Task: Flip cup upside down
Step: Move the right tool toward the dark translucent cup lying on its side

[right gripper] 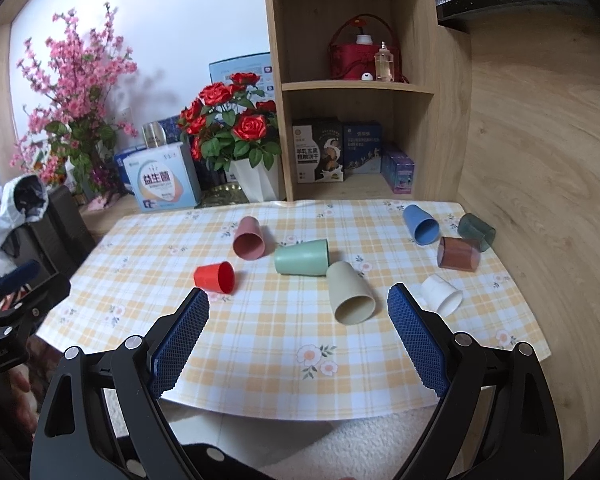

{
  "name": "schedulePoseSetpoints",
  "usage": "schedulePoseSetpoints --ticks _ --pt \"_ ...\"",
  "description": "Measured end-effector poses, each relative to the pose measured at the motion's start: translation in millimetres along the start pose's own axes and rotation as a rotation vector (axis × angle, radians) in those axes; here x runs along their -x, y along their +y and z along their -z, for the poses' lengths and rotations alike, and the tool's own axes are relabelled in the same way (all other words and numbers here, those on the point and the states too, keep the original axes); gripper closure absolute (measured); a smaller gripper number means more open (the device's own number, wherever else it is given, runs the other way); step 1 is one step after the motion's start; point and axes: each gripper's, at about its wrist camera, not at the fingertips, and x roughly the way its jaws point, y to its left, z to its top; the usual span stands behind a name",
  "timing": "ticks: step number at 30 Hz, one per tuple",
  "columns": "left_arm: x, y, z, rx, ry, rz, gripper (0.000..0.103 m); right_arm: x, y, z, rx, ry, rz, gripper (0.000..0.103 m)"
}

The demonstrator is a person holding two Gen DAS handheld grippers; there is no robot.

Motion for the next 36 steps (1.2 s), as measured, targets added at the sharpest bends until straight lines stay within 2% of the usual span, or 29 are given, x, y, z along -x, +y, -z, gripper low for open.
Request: schedulePoseSetpoints --ticks 4,6,9,11,15,17,18,21,27,30,33,36 --pt "-12.8 6.2 1.3 0.038 0.044 0.07 0.006 -5.7 -8.3 -1.7 -0.023 0.018 -0.04 0.015" --pt "-17.0 9.8 -0.1 0.044 0.054 0.064 0.006 -8.0 -13.0 -3.7 -0.018 0.011 -0.035 0.015" --pt "-21.0 13.8 -4.0 0.024 0.023 0.027 0.006 -13.2 -25.1 -11.6 0.005 0.004 -0.013 0.015" --pt "-26.6 17.0 -6.0 0.015 0.001 0.031 0.006 -19.9 -42.7 -20.9 -0.004 0.01 -0.003 0.015" --pt "-47.1 23.6 -17.7 -0.009 0.005 0.021 0.006 -37.0 -85.5 -37.9 0.025 0.011 0.036 0.015" --pt "-58.6 27.9 -23.7 -0.014 -0.004 0.006 0.006 -53.3 -106.2 -45.2 0.063 0.059 0.06 0.015" --pt "-64.4 29.7 -26.4 -0.019 -0.006 -0.006 0.006 -67.9 -122.9 -47.9 0.065 0.111 0.084 0.015" --pt "-87.5 36.0 -37.6 -0.027 -0.023 -0.03 0.006 -100.9 -165.2 -52.2 0.007 0.218 0.101 0.015" --pt "-136.6 41.1 -52.4 -0.043 0.028 -0.042 0.006 -157.9 -213.8 -65.9 0.097 0.314 0.222 0.015" --pt "-161.0 44.3 -55.7 0.0 0.084 -0.018 0.006 -186.9 -232.6 -77.2 0.175 0.35 0.258 0.015" --pt "-184.3 52.5 -56.0 0.101 0.142 0.004 0.006 -214.8 -258.1 -89.3 0.174 0.386 0.223 0.015" --pt "-200.5 53.7 -51.9 0.131 0.166 -0.001 0.006 -244.2 -282.0 -100.9 0.183 0.415 0.265 0.016"
